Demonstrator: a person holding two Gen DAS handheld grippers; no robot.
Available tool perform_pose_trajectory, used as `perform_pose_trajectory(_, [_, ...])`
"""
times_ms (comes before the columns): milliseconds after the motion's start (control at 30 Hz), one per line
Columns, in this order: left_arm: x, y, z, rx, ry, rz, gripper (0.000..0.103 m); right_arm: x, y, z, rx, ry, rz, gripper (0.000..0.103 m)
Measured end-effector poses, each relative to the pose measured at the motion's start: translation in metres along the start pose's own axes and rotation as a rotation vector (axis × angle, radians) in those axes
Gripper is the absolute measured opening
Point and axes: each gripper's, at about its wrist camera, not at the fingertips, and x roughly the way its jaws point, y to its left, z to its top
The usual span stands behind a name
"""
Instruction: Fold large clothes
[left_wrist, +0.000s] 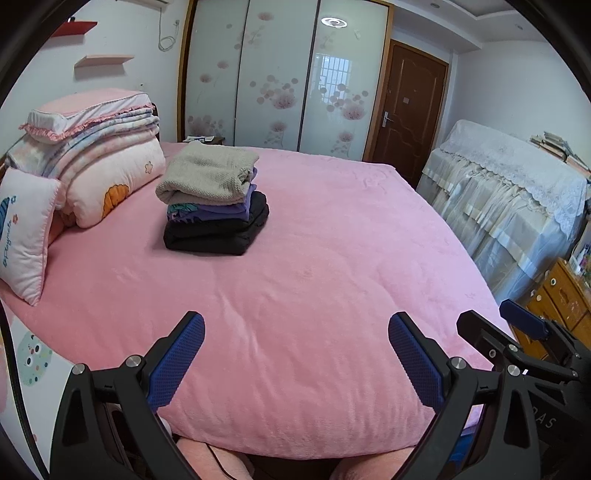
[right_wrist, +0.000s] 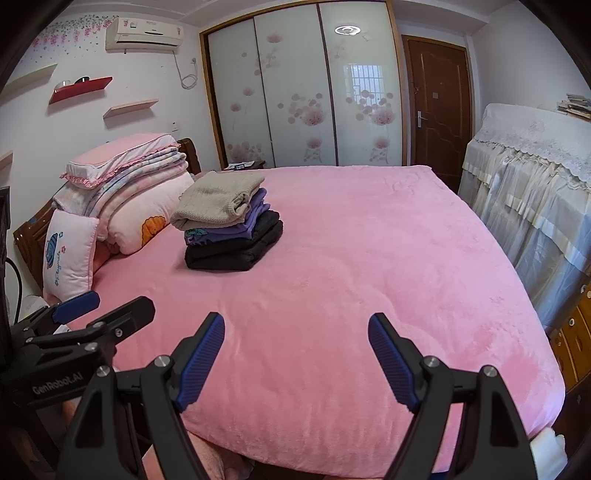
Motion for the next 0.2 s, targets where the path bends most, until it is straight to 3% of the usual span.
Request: perform_pose_trajectory(200, [0.0023, -0.0032, -0.0018, 0.007, 0.007, 0.009, 0.099, 0.0049, 0.0031, 0.0018, 0.005, 0.010, -0.012, 0.081])
